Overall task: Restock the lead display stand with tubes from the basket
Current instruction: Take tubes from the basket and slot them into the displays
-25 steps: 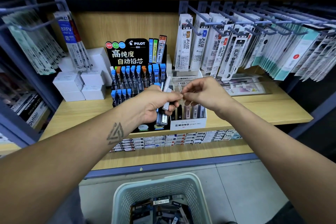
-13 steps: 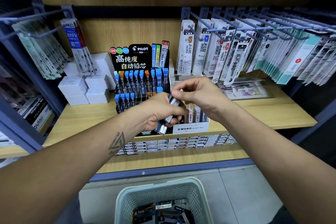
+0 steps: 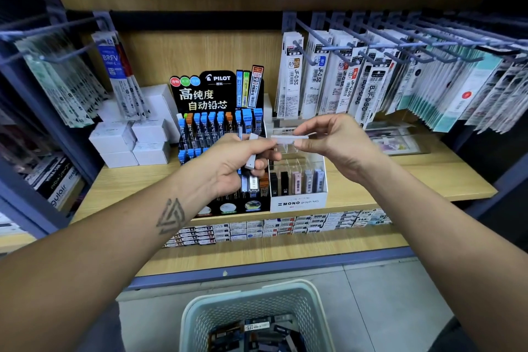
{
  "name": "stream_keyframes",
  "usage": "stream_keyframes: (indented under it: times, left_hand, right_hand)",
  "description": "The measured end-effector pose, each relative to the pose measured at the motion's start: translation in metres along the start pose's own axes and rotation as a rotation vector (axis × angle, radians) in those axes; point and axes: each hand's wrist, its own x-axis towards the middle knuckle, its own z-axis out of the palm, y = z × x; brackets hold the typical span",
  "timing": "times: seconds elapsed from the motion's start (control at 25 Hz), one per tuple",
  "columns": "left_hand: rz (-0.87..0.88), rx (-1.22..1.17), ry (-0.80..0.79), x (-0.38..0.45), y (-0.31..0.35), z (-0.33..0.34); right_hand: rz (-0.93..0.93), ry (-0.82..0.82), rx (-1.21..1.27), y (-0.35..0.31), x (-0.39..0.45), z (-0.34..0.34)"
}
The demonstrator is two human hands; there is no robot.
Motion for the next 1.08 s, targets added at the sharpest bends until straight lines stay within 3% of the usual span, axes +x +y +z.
stream_keyframes:
  times: [0.12, 0.32, 0.56, 0.8, 1.0, 1.08]
  left_hand:
    - [0.058, -0.007, 0.046, 0.003, -0.003, 0.002]
    - [0.165, 0.261, 0.073, 0.003, -0.004, 0.007]
    - [0.158, 0.243, 0.05, 0.006, -0.009, 0.011]
    - [0.133, 0.213, 0.049, 0.008, -0.009, 0.012]
    - [0.104, 0.234, 0.06, 0.008, -0.013, 0.014]
    - [0.096, 0.228, 0.056, 0.007, -0.013, 0.016]
  right_hand:
    - [-0.036, -0.045, -0.05, 0.003, -0.004, 0.007]
    - [-0.002, -0.158, -0.078, 0.001, -0.007, 0.011]
    - [0.032, -0.263, -0.283, -0.008, -0.01, 0.003]
    - [0.028, -0.057, -0.502, -0.006, -0.01, -0.024]
    - [0.024, 0.025, -0.516, 0.003, -0.01, -0.03]
    - [-0.009, 0.025, -0.637, 0.007, -0.009, -0.029]
